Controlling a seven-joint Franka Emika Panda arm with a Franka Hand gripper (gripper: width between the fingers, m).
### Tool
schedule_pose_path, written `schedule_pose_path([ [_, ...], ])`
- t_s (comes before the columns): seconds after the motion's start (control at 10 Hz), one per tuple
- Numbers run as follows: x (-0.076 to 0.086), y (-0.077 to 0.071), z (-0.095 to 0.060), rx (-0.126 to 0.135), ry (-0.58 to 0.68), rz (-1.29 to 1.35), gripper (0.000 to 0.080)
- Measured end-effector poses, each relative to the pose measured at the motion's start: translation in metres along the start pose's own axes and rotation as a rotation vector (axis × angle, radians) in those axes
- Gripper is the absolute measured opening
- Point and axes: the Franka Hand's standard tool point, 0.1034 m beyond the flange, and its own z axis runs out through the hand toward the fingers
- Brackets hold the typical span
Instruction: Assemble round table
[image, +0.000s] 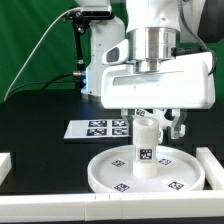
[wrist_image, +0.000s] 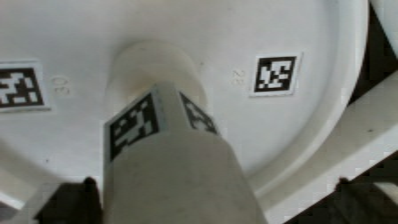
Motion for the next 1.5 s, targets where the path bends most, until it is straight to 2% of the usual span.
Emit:
schedule_pose_path([
  [0.3, 0.001, 0.004, 0.000, -0.007, -0.021, -0.207, 0.0649],
  [0.5, 0.005, 0.011, -0.005, 0.004, -0.146, -0.293, 0.0649],
  [0.6, 0.002, 0.005, -0.005, 0.005, -0.149, -0.346, 0.0649],
  [0.7, -0.007, -0.004, -0.004, -0.003, -0.143, -0.415, 0.0649],
  [0.8, -0.006, -0.002, -0.003, -0.001, -0.142, -0.452, 0.0649],
  [1.1, -0.005, 0.001, -0.003, -0.007, -0.154, -0.448, 0.0649],
  [1.2, -0.007, 0.003, -0.002, -0.018, -0.224, -0.502, 0.0649],
  [1.5, -0.005, 0.005, 0.001, -0.022, -0.248, -0.539, 0.0649],
])
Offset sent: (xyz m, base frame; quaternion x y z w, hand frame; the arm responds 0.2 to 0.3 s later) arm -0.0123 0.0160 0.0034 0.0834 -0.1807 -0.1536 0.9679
